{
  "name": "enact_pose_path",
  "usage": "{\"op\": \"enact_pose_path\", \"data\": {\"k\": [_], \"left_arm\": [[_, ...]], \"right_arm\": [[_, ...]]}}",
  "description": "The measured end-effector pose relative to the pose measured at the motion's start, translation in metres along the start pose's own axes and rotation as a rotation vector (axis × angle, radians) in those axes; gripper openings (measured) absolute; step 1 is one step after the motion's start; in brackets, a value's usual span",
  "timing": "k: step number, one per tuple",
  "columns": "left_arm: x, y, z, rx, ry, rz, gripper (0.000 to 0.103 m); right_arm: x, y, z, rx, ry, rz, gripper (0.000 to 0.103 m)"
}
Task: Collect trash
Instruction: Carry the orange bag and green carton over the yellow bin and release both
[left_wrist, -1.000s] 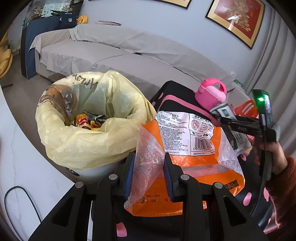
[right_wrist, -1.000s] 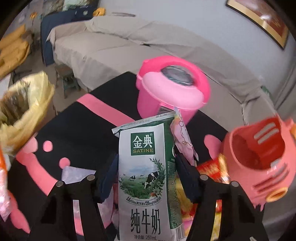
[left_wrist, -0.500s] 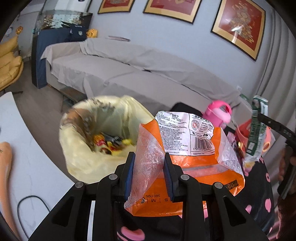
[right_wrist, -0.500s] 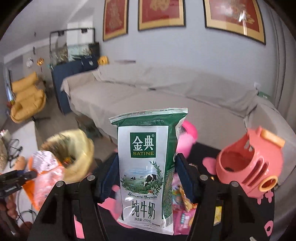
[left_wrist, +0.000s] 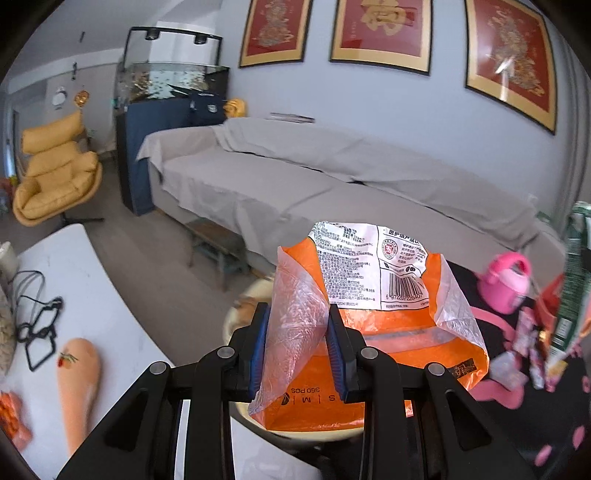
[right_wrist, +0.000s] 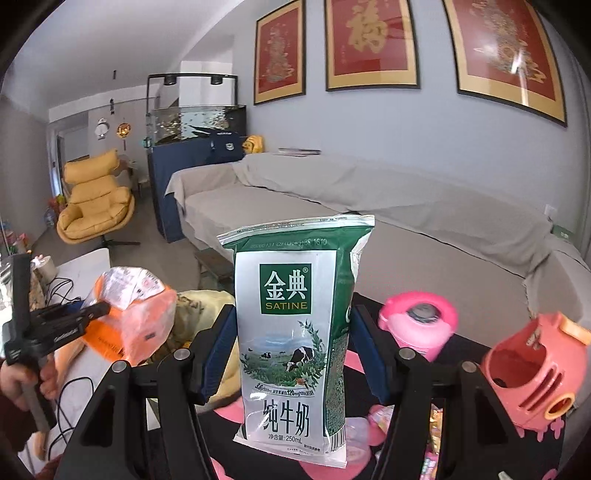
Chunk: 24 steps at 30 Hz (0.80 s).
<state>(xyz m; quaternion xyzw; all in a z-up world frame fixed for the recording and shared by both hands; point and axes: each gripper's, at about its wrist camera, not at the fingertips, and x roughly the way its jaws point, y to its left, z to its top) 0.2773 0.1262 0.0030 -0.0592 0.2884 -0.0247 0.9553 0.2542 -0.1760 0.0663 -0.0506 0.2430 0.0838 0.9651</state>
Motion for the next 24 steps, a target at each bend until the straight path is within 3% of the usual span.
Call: {"op": "enact_pose_path", "data": {"k": [9, 19, 22, 24], "left_arm": [[0.041, 0.020, -0.008, -0.025, 0.042, 0.072, 0.031], [0.087, 0.014, -0.010, -0.046, 0.096, 0.032, 0.031], [0.095, 0.011, -0.010, -0.054, 0.105, 0.008, 0.039], [0.099, 0.011, -0.009, -0.070, 0.112, -0.023, 0.062]], "right_arm": [[0.013, 0.018, 0.000, -0.014, 0.009, 0.026, 0.058], [0.038, 0.018, -0.012, -0.001, 0.068, 0.042, 0.058], [0.041, 0.012, -0.015, 0.008, 0.077, 0.041, 0.058], [0.043, 0.011, -0.015, 0.014, 0.083, 0.042, 0.058]]}}
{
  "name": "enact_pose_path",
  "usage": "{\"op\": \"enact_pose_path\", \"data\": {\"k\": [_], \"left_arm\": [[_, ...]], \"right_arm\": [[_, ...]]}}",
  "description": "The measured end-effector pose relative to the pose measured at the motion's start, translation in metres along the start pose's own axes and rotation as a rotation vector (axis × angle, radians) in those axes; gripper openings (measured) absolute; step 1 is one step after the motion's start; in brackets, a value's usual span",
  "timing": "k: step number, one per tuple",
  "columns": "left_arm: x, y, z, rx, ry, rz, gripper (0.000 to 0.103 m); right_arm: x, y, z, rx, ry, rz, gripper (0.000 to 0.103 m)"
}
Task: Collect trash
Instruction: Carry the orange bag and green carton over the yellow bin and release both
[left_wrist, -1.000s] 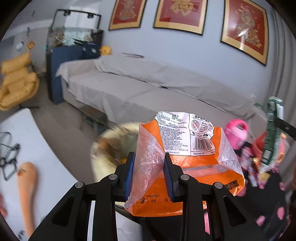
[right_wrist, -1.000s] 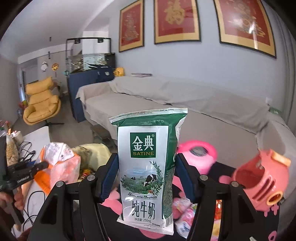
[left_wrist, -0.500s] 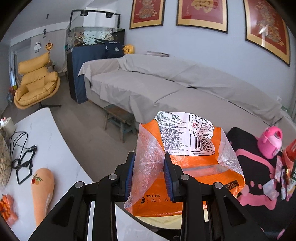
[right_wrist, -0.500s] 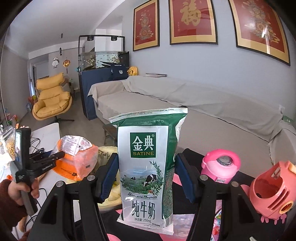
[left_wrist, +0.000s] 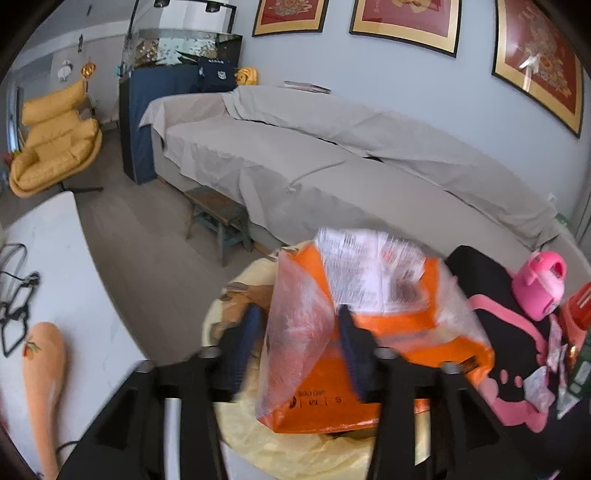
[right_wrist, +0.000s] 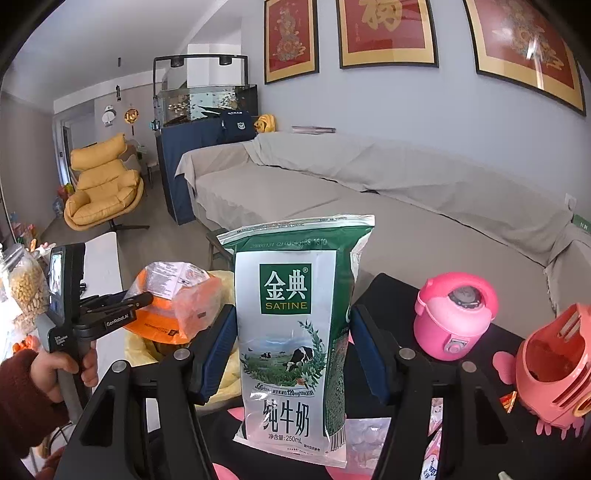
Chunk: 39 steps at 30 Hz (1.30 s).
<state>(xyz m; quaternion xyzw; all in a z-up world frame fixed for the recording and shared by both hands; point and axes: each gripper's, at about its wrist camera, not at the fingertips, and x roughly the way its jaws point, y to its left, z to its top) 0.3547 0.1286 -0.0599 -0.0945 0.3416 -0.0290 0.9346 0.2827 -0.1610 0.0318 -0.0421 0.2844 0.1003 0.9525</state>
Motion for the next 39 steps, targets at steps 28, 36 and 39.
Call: {"op": "enact_pose_path", "data": {"k": [28, 36, 39], "left_arm": [[-0.064, 0.086, -0.015, -0.128, -0.065, 0.059, 0.080], [-0.047, 0.095, -0.023, -0.174, -0.035, 0.040, 0.080], [-0.047, 0.095, -0.023, -0.168, -0.036, 0.039, 0.080]], "right_arm": [[0.200, 0.120, 0.020, 0.074, 0.118, 0.153, 0.058], [0.255, 0.132, -0.027, 0.019, 0.440, 0.150, 0.058], [0.256, 0.138, -0.029, -0.004, 0.476, 0.170, 0.059]]}}
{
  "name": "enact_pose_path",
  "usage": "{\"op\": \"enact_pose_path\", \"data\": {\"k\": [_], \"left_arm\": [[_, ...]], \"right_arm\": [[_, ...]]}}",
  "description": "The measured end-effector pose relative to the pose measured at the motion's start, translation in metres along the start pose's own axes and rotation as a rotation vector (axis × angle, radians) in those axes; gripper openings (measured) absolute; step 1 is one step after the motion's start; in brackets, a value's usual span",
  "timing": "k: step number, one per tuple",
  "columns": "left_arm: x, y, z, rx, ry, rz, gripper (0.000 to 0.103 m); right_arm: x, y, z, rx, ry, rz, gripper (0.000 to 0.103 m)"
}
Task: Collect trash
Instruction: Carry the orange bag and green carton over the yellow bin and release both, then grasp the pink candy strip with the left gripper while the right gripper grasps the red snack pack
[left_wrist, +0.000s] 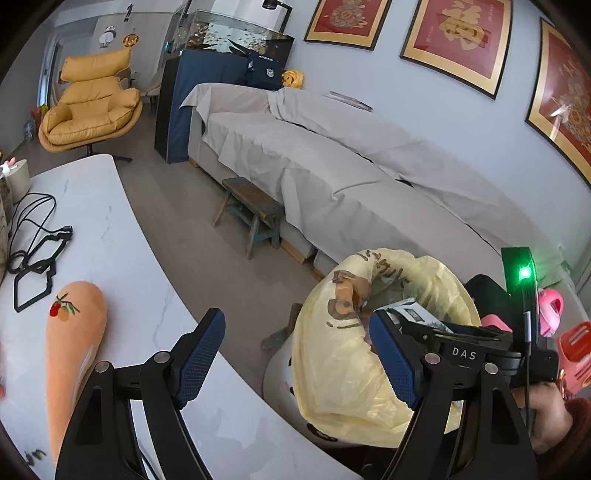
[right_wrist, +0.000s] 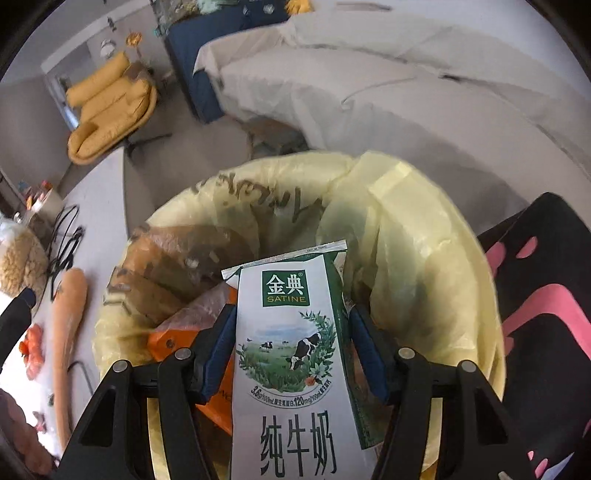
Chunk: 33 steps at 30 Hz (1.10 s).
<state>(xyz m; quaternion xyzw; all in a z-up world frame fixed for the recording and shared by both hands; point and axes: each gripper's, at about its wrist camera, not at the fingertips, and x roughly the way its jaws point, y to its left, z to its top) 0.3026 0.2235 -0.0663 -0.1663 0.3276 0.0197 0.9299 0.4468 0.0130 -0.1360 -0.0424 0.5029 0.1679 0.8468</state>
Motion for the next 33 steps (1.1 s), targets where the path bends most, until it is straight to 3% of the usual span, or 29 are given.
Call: {"op": "enact_pose_path", "data": {"k": [3, 5, 7, 12, 16, 20, 24, 29, 33], "left_arm": [[-0.002, 0.001, 0.002, -0.011, -0.005, -0.002, 0.081], [-0.005, 0.000, 0.003, -0.017, -0.008, -0.004, 0.083], [-0.007, 0.000, 0.004, -0.019, -0.004, -0.009, 0.083], [-0.014, -0.015, 0.004, 0.010, 0.000, -0.019, 0.083], [-0.022, -0.036, 0.004, 0.046, -0.005, -0.038, 0.083], [-0.026, -0.067, -0.001, 0.100, 0.008, -0.069, 0.084], [-0.030, -0.107, -0.011, 0.175, 0.028, -0.099, 0.084], [-0.031, -0.161, -0.023, 0.271, 0.051, -0.145, 0.084], [-0.025, -0.199, -0.037, 0.288, 0.122, -0.223, 0.084]], "right_arm": [[-0.010, 0.000, 0.001, -0.012, -0.043, 0.025, 0.064], [-0.024, 0.000, 0.000, -0.012, -0.090, 0.038, 0.073], [-0.039, -0.001, 0.002, -0.017, -0.124, 0.049, 0.074], [-0.087, -0.013, -0.005, -0.032, -0.218, 0.010, 0.074], [-0.132, -0.042, -0.024, 0.001, -0.303, -0.035, 0.080], [-0.177, -0.075, -0.055, 0.051, -0.373, -0.081, 0.081], [-0.218, -0.120, -0.098, 0.112, -0.435, -0.166, 0.088], [-0.256, -0.175, -0.153, 0.197, -0.450, -0.282, 0.090], [-0.277, -0.214, -0.194, 0.267, -0.447, -0.358, 0.090]]}}
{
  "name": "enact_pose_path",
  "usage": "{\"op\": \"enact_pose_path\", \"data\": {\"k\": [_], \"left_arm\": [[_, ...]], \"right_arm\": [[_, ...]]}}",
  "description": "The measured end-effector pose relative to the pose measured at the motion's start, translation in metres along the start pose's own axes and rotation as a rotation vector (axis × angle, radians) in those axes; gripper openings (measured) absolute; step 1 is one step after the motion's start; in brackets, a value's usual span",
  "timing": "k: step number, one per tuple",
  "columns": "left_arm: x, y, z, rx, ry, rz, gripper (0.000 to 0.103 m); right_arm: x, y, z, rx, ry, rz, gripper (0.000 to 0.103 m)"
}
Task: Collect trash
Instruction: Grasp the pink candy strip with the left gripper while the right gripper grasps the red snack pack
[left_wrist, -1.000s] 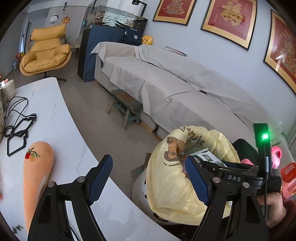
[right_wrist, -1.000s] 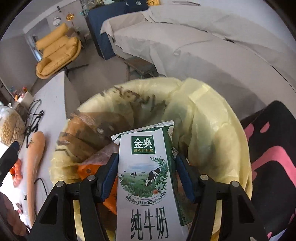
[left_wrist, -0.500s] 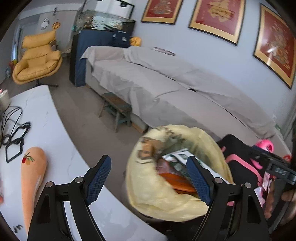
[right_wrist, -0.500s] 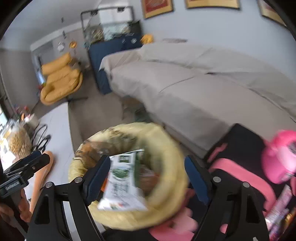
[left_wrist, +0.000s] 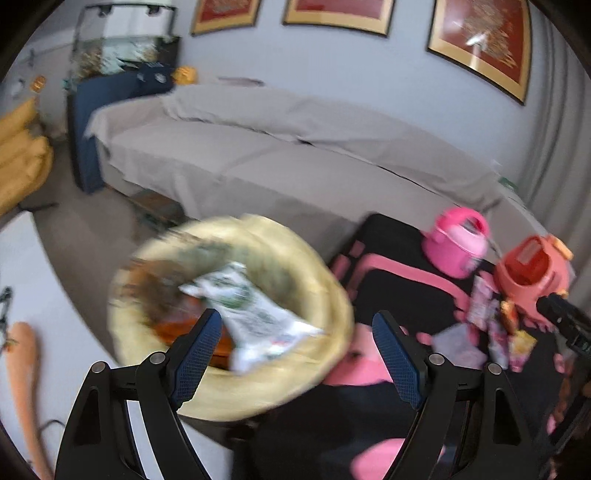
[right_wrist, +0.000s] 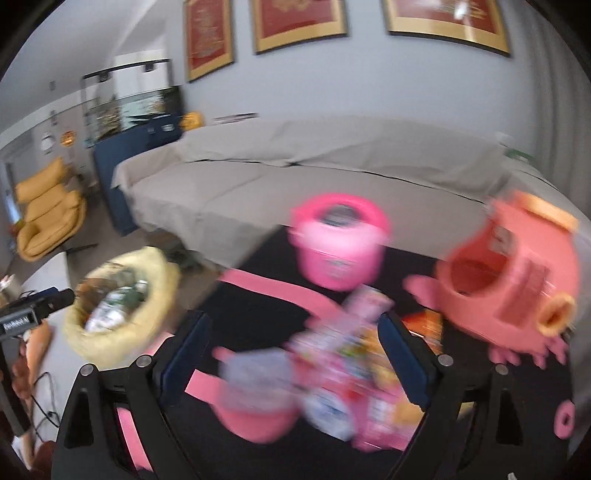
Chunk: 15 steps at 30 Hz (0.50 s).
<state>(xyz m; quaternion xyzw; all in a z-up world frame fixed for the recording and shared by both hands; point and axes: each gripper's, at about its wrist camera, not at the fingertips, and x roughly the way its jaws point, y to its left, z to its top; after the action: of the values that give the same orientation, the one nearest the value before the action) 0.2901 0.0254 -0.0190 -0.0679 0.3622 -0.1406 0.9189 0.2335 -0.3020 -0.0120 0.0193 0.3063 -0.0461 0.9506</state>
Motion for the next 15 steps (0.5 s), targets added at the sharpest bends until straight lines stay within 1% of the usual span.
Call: {"op": "enact_pose_path", "data": {"k": [3, 4, 5, 6, 8, 10, 12, 14, 15], "left_arm": [[0.016, -0.029, -0.006, 0.003, 0.059, -0.089, 0.084], [0.023, -0.043, -0.010, 0.019, 0.077, -0.132, 0.084], [0.027, -0.052, -0.013, 0.036, 0.088, -0.166, 0.084], [0.034, -0.067, -0.016, 0.063, 0.102, -0.215, 0.084], [0.046, -0.088, -0.021, 0.102, 0.132, -0.276, 0.084], [0.062, -0.113, -0.026, 0.147, 0.178, -0.344, 0.084], [0.079, -0.138, -0.027, 0.203, 0.224, -0.400, 0.084], [0.092, -0.157, -0.027, 0.258, 0.238, -0.428, 0.084], [0.101, -0.168, -0.027, 0.303, 0.242, -0.430, 0.084]], "right_arm": [[-0.013, -0.040, -0.014, 0.034, -0.011, -0.074, 0.090], [-0.021, -0.052, -0.020, 0.045, -0.013, -0.087, 0.091], [-0.023, -0.062, -0.024, 0.058, -0.012, -0.097, 0.091], [-0.026, -0.073, -0.029, 0.077, -0.008, -0.105, 0.091], [-0.030, -0.092, -0.037, 0.113, 0.000, -0.110, 0.091], [-0.034, -0.110, -0.047, 0.152, 0.009, -0.108, 0.091], [-0.035, -0.122, -0.054, 0.174, 0.017, -0.106, 0.091], [-0.036, -0.129, -0.059, 0.184, 0.023, -0.100, 0.091], [-0.036, -0.132, -0.062, 0.183, 0.026, -0.097, 0.091]]}}
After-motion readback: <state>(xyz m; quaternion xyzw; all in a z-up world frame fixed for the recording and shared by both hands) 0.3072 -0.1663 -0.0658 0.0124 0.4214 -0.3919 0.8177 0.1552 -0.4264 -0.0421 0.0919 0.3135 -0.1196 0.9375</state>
